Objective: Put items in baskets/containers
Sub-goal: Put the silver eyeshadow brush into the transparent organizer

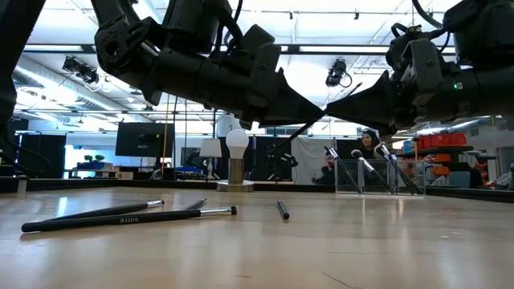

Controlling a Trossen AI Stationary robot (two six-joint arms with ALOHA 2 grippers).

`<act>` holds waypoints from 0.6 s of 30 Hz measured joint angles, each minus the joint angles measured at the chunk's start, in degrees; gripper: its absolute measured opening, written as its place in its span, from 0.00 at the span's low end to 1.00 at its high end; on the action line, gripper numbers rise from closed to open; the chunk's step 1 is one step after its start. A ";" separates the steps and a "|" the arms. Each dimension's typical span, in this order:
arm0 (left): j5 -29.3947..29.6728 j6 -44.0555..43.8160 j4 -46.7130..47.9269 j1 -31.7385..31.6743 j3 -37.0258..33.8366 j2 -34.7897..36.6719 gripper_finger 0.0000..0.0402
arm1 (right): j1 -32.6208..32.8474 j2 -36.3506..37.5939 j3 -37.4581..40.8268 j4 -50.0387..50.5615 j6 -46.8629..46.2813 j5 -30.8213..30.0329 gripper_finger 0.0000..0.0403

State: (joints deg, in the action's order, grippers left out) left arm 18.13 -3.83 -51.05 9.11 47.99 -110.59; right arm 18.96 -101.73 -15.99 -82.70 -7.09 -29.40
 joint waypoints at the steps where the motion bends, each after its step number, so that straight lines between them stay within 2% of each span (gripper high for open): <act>1: 0.00 0.01 0.11 -0.06 0.00 0.00 0.34 | -0.01 0.00 0.00 0.00 0.00 -0.13 0.00; 6: 0.39 1.42 0.88 -0.05 0.00 0.00 0.51 | 0.00 0.74 0.18 2.95 -0.92 -4.20 0.00; 10: 4.12 1.54 2.20 0.12 0.00 0.02 0.60 | 0.19 7.69 1.74 12.11 -4.02 -6.97 0.00; 14: 5.44 0.69 5.14 0.10 0.00 0.02 0.64 | 0.61 20.82 1.86 30.69 -6.82 -11.24 0.00; 18: 5.42 -1.49 6.10 0.11 0.00 0.02 0.64 | 0.52 36.07 -3.32 60.76 -11.82 -15.97 0.00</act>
State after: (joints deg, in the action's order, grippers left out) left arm 23.55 -5.31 -44.95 9.22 47.99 -110.56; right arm 19.47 -65.66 -19.30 -21.93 -18.91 -45.37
